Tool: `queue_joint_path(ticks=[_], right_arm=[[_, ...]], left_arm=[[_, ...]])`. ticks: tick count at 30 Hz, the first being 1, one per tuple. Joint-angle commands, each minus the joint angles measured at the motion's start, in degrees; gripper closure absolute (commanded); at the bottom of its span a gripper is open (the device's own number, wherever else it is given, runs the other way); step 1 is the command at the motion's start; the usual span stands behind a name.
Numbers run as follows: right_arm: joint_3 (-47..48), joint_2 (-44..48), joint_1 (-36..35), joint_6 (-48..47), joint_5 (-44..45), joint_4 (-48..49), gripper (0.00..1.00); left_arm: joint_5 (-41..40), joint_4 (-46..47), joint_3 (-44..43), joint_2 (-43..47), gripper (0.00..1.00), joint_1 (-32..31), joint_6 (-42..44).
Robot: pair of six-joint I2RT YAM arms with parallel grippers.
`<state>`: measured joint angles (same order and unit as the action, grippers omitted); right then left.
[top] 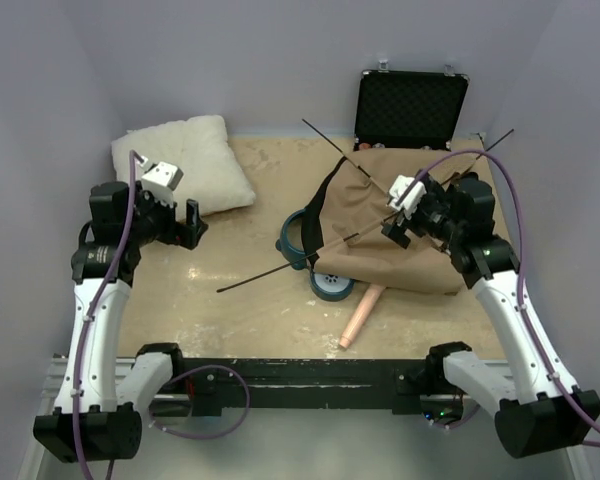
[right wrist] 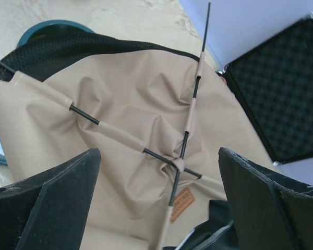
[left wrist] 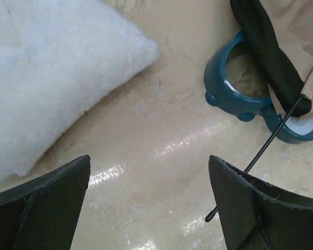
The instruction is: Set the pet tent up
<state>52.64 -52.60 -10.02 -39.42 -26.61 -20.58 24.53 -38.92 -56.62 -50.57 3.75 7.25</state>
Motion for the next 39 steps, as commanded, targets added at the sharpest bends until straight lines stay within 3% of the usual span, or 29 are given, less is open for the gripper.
queue_joint_path(ticks=[1, 5, 9, 16, 19, 28, 39], right_arm=[[13.3, -4.9, -1.0, -13.3, -7.2, -8.4, 0.02], [22.3, -10.2, -11.5, -12.5, -5.6, -16.8, 0.02], [21.1, -10.8, -25.4, -8.6, -0.8, -10.2, 0.01], [21.2, -22.8, -44.5, -8.8, 7.4, -5.2, 0.04], [21.4, -28.4, -50.9, -11.5, 9.9, -3.8, 0.06], [25.4, -43.4, -56.0, -14.0, 13.5, 4.6, 0.18], [26.9, -53.5, -56.0, -14.3, 13.8, 12.0, 0.44]], left_arm=[[3.7, 1.0, -10.7, -5.0, 0.0, 0.4, 2.2], [5.1, -9.8, -20.4, -11.7, 0.0, 0.4, 1.1], [7.8, -16.5, -22.8, -14.9, 0.0, 0.5, 4.3], [19.5, -13.6, -17.4, -12.5, 0.0, 2.2, 2.5], [28.1, -13.1, -15.2, -12.4, 0.0, 5.3, 2.4], [33.2, -4.6, -9.1, -11.4, 0.0, 9.4, -5.1], [32.9, 0.2, -8.8, -10.8, 0.0, 10.7, -10.1]])
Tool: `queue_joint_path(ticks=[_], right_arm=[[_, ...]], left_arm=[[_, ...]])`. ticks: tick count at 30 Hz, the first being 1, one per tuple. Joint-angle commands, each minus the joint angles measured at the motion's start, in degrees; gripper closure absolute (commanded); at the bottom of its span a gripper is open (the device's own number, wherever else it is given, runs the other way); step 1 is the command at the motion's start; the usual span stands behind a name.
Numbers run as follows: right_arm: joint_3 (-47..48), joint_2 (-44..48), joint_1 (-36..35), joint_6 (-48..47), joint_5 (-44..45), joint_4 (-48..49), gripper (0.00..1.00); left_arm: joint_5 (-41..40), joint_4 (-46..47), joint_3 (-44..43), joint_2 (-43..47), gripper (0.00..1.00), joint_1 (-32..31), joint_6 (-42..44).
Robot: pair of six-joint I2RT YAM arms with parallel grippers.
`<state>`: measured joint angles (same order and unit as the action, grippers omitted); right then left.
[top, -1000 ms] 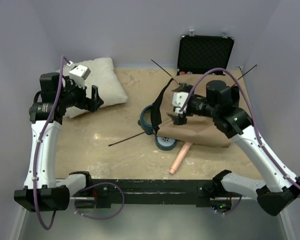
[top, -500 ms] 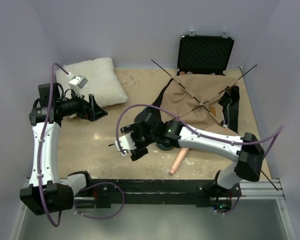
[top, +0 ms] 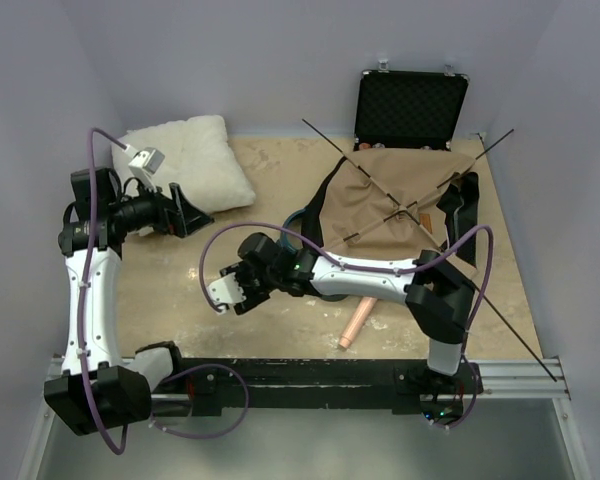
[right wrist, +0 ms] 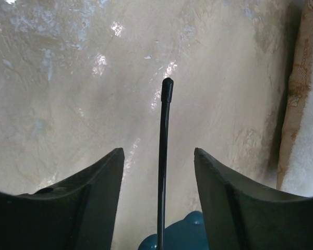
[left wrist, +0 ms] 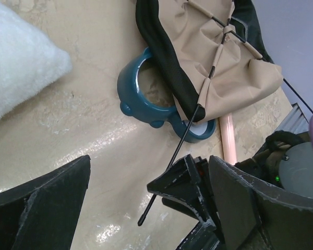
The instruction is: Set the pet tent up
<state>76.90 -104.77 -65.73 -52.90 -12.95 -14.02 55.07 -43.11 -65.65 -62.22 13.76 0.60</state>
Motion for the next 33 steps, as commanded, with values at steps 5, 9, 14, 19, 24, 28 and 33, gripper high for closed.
queue_joint_path(ticks=[5, 9, 14, 19, 24, 28, 33], right_arm=[[3.6, -4.0, -0.3, -0.1, 0.0, 6.2, 0.61], [5.7, -4.9, -0.4, 0.4, 0.0, 5.4, 1.0], [10.7, -2.2, 0.0, 2.5, 1.9, 1.1, 1.0], [16.2, 4.6, 3.1, 3.0, 2.2, -3.4, 1.0], [19.7, 10.1, 5.6, 3.2, 4.0, -5.0, 1.0], [24.2, 12.4, 8.4, 3.4, 5.3, -6.9, 1.0], [29.3, 15.2, 10.4, 3.8, 6.9, -7.2, 1.0]], left_arm=[[3.5, 9.5, 0.6, 1.2, 0.0, 1.4, -9.6], [0.9, 13.7, 0.6, 1.3, 0.0, 1.4, -13.1], [-5.8, 18.9, -2.0, 0.9, 0.0, 1.4, -13.3], [-11.6, 29.7, -1.5, 1.6, 0.0, 1.4, -11.0], [-8.7, 34.8, 1.9, 0.4, 0.0, 2.1, -11.0], [3.3, 50.9, 17.0, 1.7, 0.0, 2.1, -17.2], [5.8, 86.1, 40.7, 7.1, 0.0, 0.0, -33.0]])
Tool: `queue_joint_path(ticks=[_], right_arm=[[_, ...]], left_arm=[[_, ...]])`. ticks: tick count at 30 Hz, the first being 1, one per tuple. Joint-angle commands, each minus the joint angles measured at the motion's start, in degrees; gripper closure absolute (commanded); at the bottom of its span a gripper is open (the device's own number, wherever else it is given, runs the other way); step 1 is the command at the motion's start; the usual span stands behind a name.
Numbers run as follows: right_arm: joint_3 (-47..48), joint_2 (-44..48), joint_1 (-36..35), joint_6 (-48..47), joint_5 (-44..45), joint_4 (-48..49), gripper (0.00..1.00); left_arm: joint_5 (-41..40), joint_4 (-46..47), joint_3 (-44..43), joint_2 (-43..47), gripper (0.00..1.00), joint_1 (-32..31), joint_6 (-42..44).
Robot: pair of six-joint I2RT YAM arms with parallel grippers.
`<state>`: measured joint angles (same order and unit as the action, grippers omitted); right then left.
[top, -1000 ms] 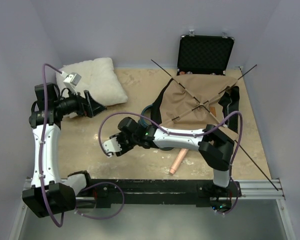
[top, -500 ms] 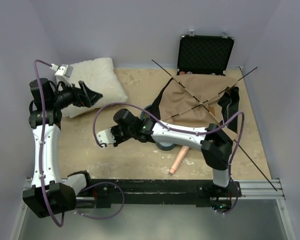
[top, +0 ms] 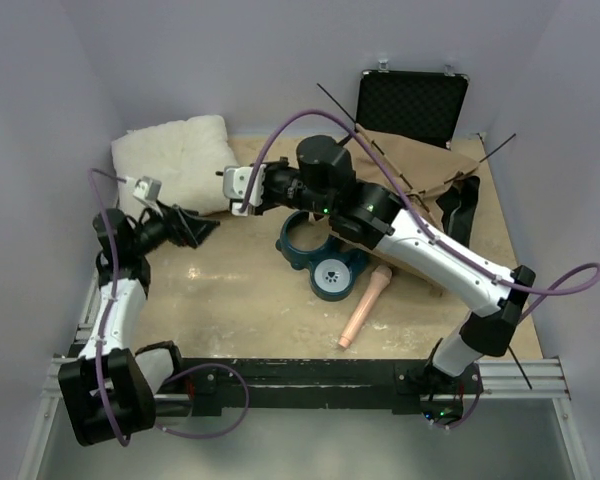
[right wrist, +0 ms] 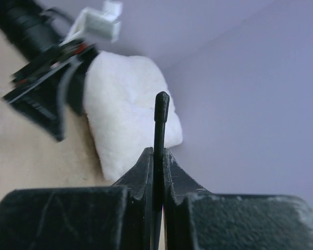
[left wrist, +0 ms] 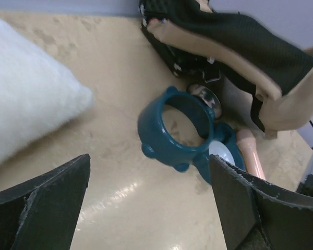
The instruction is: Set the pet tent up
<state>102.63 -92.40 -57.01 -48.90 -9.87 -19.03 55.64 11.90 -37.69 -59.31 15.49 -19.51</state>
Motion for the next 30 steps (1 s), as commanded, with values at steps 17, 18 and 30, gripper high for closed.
queue_joint_path(ticks=[17, 18, 30], right_arm=[[4.3, 7.7, 2.3, 1.9, 7.5, -1.5, 1.0], [4.5, 7.6, 2.3, 2.2, 7.8, -1.4, 1.0], [6.2, 6.5, 2.3, 4.3, 9.7, -1.9, 1.0]], left_arm=[[-9.0, 65.0, 5.0, -25.7, 0.11, -41.3, -12.8], [-9.1, 65.9, 3.5, -27.4, 0.12, -42.4, -12.3], [-5.4, 72.6, -10.0, -43.1, 0.21, -46.4, -10.4]])
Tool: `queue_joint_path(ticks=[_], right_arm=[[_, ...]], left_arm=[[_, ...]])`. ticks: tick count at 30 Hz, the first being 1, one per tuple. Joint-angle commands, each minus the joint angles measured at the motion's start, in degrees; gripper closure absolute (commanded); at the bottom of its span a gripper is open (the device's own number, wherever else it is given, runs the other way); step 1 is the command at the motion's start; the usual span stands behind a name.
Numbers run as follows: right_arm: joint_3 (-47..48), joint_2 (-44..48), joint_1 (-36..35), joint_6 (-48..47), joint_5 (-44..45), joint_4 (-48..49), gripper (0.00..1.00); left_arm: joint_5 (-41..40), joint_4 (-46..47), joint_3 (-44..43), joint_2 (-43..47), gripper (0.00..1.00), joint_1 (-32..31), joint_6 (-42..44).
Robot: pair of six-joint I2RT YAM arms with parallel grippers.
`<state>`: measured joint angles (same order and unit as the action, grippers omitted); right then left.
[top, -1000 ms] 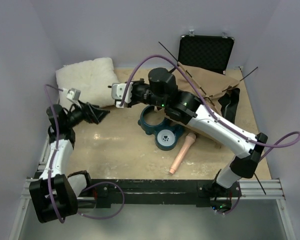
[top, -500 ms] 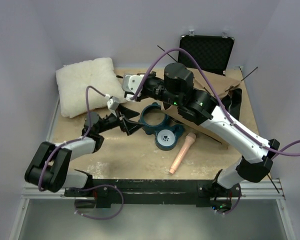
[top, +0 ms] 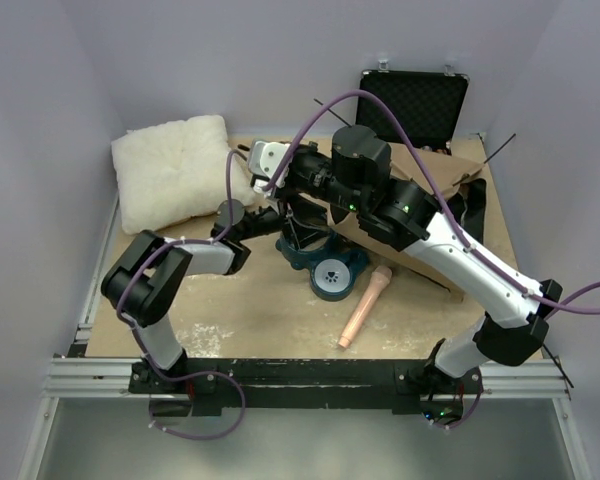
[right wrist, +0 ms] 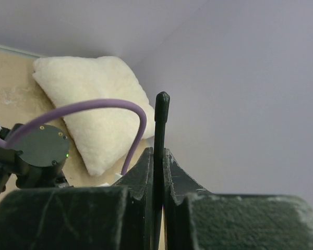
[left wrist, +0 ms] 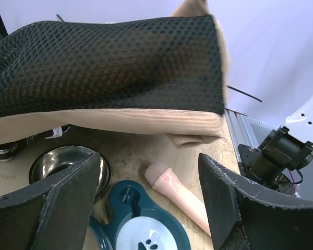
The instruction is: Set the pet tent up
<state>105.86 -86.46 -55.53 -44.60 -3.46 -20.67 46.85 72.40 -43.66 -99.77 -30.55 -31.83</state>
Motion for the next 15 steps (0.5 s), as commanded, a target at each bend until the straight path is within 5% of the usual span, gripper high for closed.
queue_joint_path(ticks=[1, 15], right_arm=[[3.1, 0.4, 0.8, 0.2, 3.3, -0.2, 1.0], [3.5, -0.3, 0.8, 1.5, 4.3, -0.4, 1.0]], left_arm=[[4.3, 12.9, -4.2, -2.9, 0.22, -0.6, 1.3], [2.0, 15.9, -7.9, -2.5, 0.25, -2.3, -0.9]])
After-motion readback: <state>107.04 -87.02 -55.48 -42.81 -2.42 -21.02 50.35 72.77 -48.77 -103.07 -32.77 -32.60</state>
